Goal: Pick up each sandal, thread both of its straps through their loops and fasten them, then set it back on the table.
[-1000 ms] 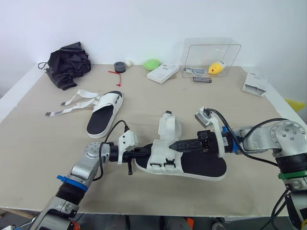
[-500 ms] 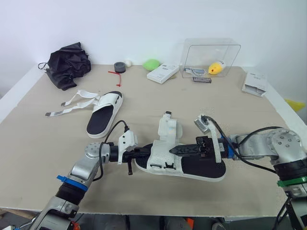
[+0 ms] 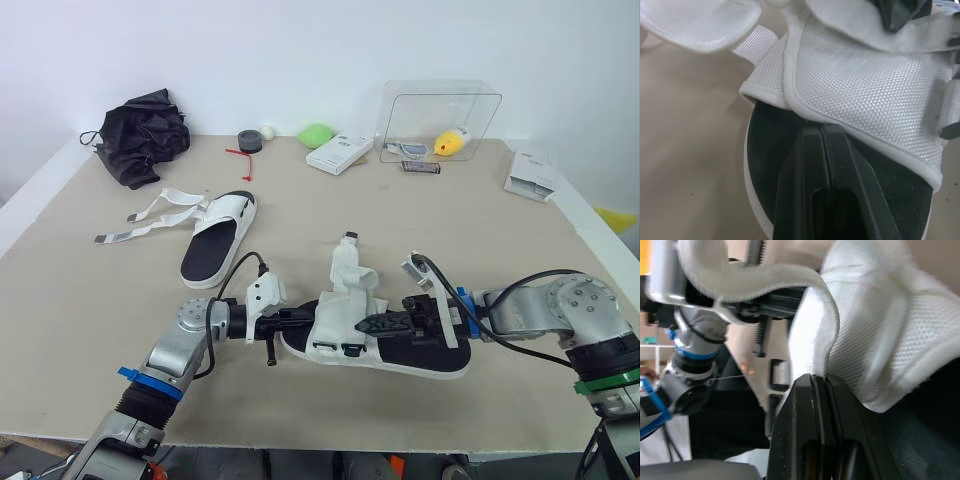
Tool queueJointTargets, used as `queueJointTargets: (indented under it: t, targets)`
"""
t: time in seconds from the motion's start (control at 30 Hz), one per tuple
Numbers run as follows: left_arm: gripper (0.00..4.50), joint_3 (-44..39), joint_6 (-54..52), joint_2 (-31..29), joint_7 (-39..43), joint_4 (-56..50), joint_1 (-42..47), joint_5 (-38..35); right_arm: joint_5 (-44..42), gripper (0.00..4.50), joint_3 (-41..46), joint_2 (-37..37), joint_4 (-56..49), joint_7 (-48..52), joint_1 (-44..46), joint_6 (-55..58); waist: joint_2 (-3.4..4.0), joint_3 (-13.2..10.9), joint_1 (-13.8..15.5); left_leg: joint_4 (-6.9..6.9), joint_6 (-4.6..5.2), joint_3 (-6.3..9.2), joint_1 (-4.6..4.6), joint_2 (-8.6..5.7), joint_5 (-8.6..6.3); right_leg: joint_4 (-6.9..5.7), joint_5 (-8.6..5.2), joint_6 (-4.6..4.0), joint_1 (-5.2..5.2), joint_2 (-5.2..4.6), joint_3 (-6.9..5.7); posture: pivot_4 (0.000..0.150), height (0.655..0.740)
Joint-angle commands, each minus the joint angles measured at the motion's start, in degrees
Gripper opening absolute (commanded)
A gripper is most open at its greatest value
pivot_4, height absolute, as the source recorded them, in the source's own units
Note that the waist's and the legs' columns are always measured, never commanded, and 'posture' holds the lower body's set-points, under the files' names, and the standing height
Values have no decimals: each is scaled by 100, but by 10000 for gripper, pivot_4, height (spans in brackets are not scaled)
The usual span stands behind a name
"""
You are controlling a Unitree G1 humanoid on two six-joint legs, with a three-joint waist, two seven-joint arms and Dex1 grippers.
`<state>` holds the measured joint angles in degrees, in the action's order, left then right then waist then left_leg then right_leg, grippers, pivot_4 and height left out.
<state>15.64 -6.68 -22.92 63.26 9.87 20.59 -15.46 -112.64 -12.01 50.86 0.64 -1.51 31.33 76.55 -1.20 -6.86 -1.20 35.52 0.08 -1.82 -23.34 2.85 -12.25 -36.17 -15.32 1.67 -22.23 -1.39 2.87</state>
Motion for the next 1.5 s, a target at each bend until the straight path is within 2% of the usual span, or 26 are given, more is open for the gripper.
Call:
queueJointTargets:
  t: [0.03, 0.13, 0.2, 0.37, 0.5, 0.57, 0.63, 0.77, 0.87, 0.97, 1.1, 1.23, 1.37, 1.5]
  targets:
    - [0, 317, -538, -161, -171, 745, -384, 503, 52, 1320, 150, 145, -485, 215, 28, 71, 0, -1, 0, 0, 0, 0, 0, 0, 0, 0, 0, 0, 0, 0, -1, 1500, 7400]
    - [0, 320, -539, -157, -179, 748, -377, 496, 315, 1320, 151, 137, -743, 307, -56, 39, -2, -1, 0, 0, 0, 0, -2, 0, 0, 0, 0, 0, -4, -2, -1, 1500, 7400]
    - [0, 317, -546, -155, -188, 734, -384, 489, 801, 1320, 161, 71, -1059, 412, -197, -22, -4, -2, 1, 0, 0, 1, -2, 0, 0, 0, 0, 0, -5, -2, -1, 1500, 7400]
    - [0, 304, -556, -176, -189, 719, -404, 478, 1953, 1320, 249, 208, -2178, 1386, -471, 22, 3, 3, 0, -2, -1, 2, 0, 4, 0, 1, -2, -2, -6, -2, -4, 1500, 7400]
    - [0, 300, -552, -179, -192, 734, -399, 479, 2711, 1320, 210, 265, -2430, 2012, -609, -7, 4, 3, 0, -7, -1, 11, 5, 7, -1, 1, -9, -14, -17, -1, -18, 1500, 7400]
    - [0, 303, -552, -166, -194, 739, -386, 477, 3068, 7452, 212, 269, -2460, 2291, -731, -90, 3, 4, 1, -7, -2, 13, 6, 7, -1, 1, -10, -15, -16, -2, -20, 1500, 7400]
    - [0, 311, -550, -155, -196, 743, -381, 477, 3207, 15506, 308, 294, -2451, 2493, -806, -90, 2, 4, 1, -7, -2, 15, 7, 7, -1, 1, -11, -16, -16, -2, -22, 1500, 7400]
    - [0, 330, -547, -150, -184, 745, -388, 478, 3370, 34161, 798, 458, -2039, 2931, -722, -121, -2, 0, 1, -7, -3, 14, 6, 5, -2, 1, -11, -17, -12, -4, -23, 1500, 7400]
    - [0, 339, -542, -147, -172, 765, -377, 481, 3183, 34161, 1367, 657, -1891, 3397, -686, -160, -5, -4, 2, -6, -3, 12, 5, 5, -2, 1, -10, -17, -9, -5, -21, 1500, 7400]
    - [0, 346, -533, -137, -164, 806, -348, 483, 3230, 34161, 1857, 1183, -2606, 4284, -1198, -242, 2, -7, 27, -7, -3, 10, -1, 0, -2, 1, -11, -15, -8, -7, -22, 1500, 7400]
    - [0, 348, -520, -119, -153, 874, -294, 483, 2851, 34161, 2303, 1502, -3663, 4737, -2225, -214, -1, -8, 48, -15, -4, 24, 1, -1, -5, 1, -25, -13, 1, -1, -33, 1500, 7400]
    - [0, 348, -506, -106, -146, 906, -272, 477, 2733, 34161, 1874, 1056, -3903, 3709, -2716, -409, -9, -12, 27, -11, -5, 25, 13, 2, -4, 1, -22, -12, 2, 2, -32, 1500, 7400]
    - [0, 366, -500, -112, -141, 905, -275, 473, 3164, 34161, 1436, 426, -3256, 2589, -2403, -411, -18, -15, -2, -4, -9, 21, 24, -10, -5, 5, -23, -10, -9, -18, -27, 1500, 7400]
    - [0, 361, -501, -130, -135, 894, -272, 469, 2930, 34161, 1418, 251, -3037, 2338, -2156, -304, -15, -19, 0, -5, -11, 10, 23, -15, -4, 7, -22, -8, -15, -39, -30, 1500, 7400]
